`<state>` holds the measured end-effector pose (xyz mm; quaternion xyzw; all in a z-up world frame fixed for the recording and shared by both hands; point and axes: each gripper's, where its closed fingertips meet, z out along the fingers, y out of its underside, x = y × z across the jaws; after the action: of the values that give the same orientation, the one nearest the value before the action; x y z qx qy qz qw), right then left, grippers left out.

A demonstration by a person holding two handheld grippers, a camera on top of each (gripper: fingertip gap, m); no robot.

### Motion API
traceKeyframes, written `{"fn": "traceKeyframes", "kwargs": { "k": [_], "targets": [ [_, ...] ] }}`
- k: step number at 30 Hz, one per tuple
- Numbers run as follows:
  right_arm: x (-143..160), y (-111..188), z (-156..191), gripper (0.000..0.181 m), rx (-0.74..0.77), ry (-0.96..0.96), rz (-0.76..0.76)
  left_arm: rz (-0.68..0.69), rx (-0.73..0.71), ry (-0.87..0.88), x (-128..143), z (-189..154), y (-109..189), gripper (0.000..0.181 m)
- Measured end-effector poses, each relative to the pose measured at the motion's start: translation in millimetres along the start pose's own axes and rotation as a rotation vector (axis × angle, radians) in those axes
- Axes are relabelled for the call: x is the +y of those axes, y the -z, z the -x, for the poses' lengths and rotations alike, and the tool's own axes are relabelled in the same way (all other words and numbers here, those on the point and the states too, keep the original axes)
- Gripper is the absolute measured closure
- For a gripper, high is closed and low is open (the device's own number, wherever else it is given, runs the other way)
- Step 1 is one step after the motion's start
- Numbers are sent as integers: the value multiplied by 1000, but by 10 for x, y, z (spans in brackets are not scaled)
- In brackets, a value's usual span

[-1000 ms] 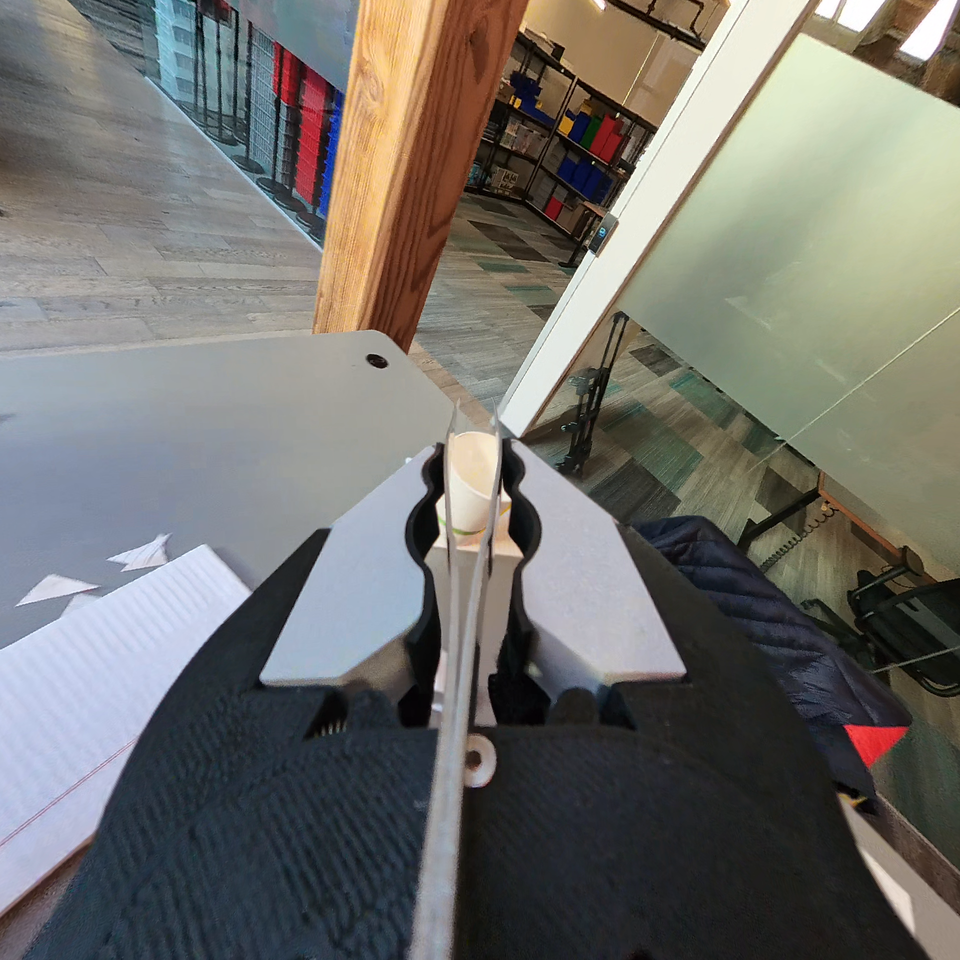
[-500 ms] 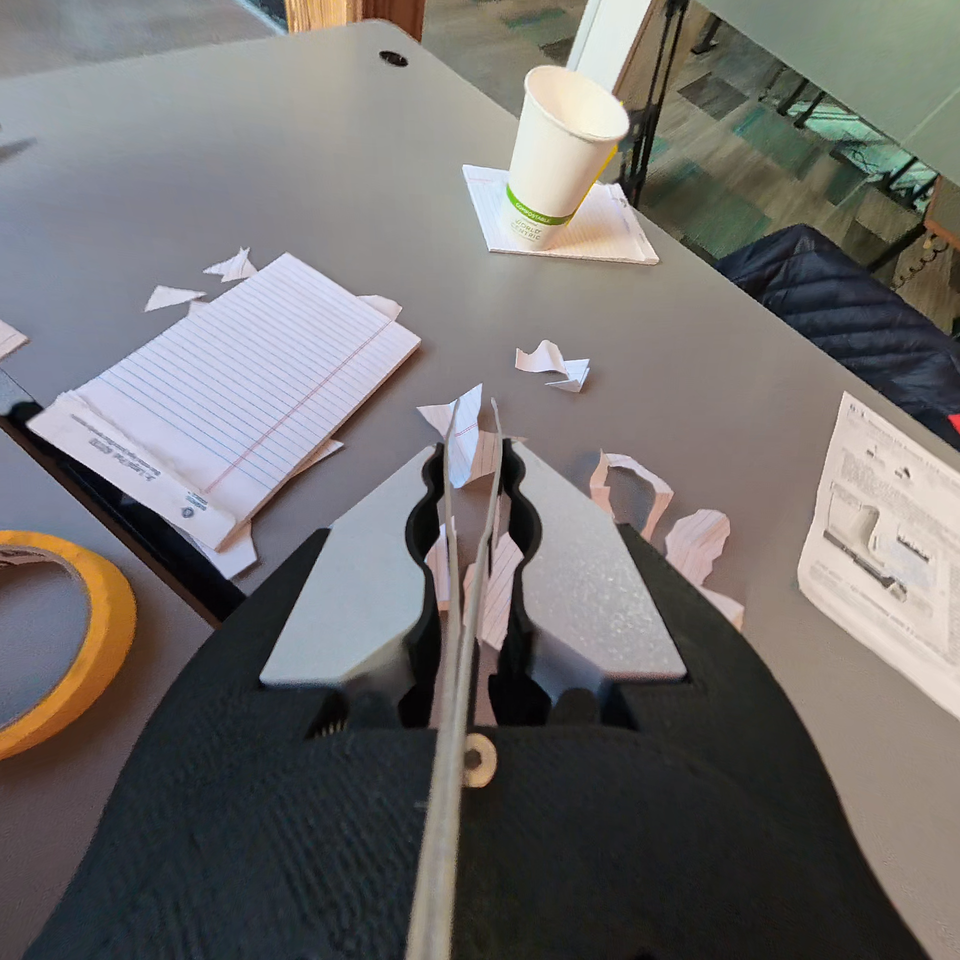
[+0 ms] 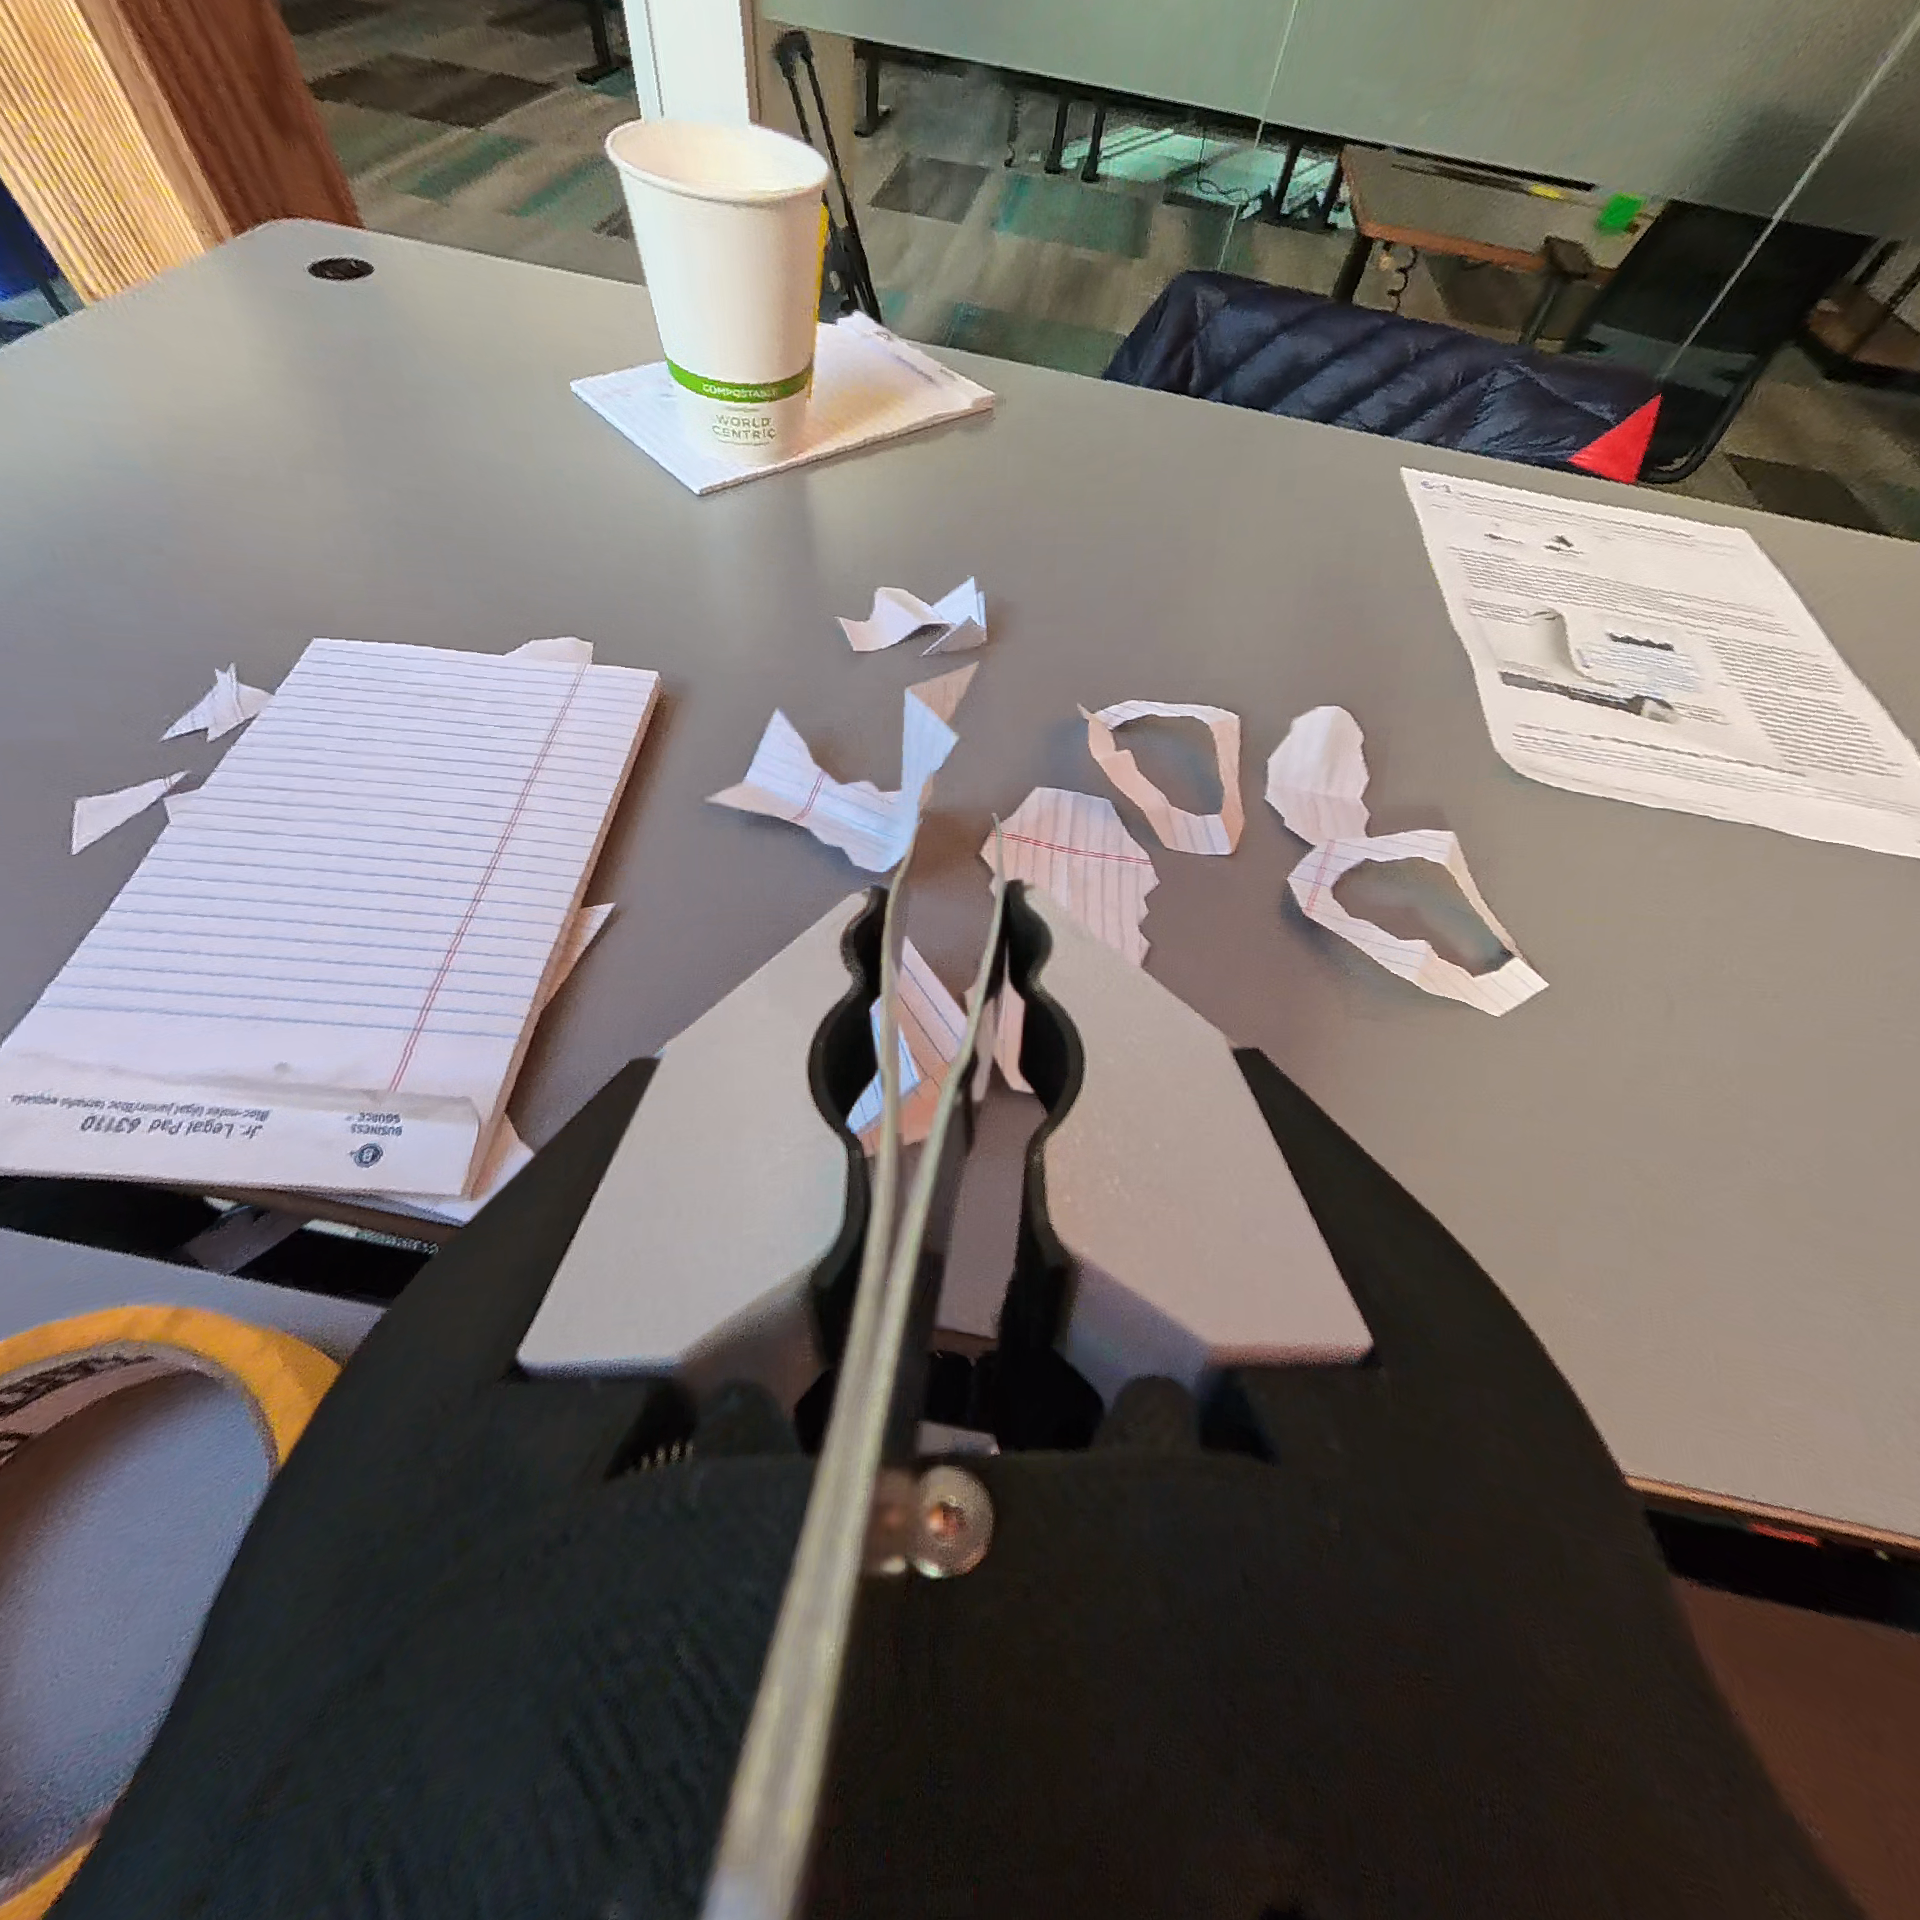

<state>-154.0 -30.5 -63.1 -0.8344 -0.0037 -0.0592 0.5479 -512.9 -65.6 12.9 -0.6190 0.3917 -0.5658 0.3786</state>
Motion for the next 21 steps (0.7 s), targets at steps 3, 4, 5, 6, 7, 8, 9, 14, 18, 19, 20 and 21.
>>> {"fn": "traceKeyframes", "kwargs": {
  "k": [3, 4, 5, 6, 7, 8, 9, 14, 18, 19, 20, 21],
  "targets": [
    [36, -166, 132, 161, -61, -69, 16, 4, 17, -18, 17, 27, 126, 128],
    [42, -208, 146, 161, -64, -88, 16, 7, 11, -25, 35, 53, 175, 128],
    [46, -237, 142, 161, -53, -103, 18, 9, 4, -28, 57, 83, 224, 128],
    [49, -252, 150, 161, -48, -112, 21, 9, -1, -25, 78, 112, 270, 128],
    [57, -253, 156, 161, -42, -120, 30, 7, -3, -16, 96, 132, 313, 128],
    [64, -242, 153, 161, -27, -125, 37, 3, -2, -5, 108, 145, 353, 129],
    [68, -220, 150, 161, -14, -131, 39, 0, -1, 5, 119, 153, 391, 129],
    [27, -3, 170, 163, 6, -187, -22, 0, -43, 1, 174, 267, 498, 130],
    [-40, 64, 299, 162, -83, -288, -70, -20, -47, 27, 115, 284, 405, 130],
    [-51, 56, 312, 162, -93, -301, -73, -20, -48, 27, 102, 277, 356, 131],
    [-57, 37, 303, 162, -90, -306, -74, -15, -49, 24, 93, 267, 297, 131],
    [-48, 4, 259, 162, -65, -304, -70, -10, -50, 20, 84, 254, 228, 131]
  ]
}}
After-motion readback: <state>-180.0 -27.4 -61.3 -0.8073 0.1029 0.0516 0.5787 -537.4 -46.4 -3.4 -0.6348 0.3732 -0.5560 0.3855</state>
